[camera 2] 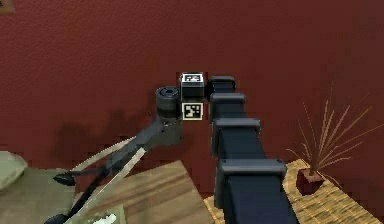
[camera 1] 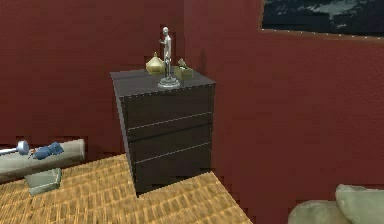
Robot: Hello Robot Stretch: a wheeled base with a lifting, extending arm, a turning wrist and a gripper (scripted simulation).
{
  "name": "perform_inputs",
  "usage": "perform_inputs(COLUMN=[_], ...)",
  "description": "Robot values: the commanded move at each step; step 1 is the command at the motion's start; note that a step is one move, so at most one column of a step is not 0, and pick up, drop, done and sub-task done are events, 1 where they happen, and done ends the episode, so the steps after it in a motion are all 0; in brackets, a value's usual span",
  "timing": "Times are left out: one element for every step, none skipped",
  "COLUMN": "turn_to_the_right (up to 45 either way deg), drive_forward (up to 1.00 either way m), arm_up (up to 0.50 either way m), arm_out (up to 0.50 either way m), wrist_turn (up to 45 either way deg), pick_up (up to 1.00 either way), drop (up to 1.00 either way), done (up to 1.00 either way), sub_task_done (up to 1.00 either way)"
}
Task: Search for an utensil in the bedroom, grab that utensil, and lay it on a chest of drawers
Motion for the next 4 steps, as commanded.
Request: perform_inputs(turn_to_the_right=[0.0,0.0,-45.0,-18.0], drive_forward=[0.00,0.00,0.00,0.00], arm_up=[0.00,0.00,0.00,0.00], arm_out=[0.00,-0.18,0.00,0.00], wrist_turn=[-18.0,0.0,0.0,0.0], pick_up=[0.00,0.00,0.00,0.00], drop=[0.00,0.00,0.00,0.00], done=[0.00,0.00,0.00,0.00], sub_task_done=[0.00,0.00,0.00,0.00])
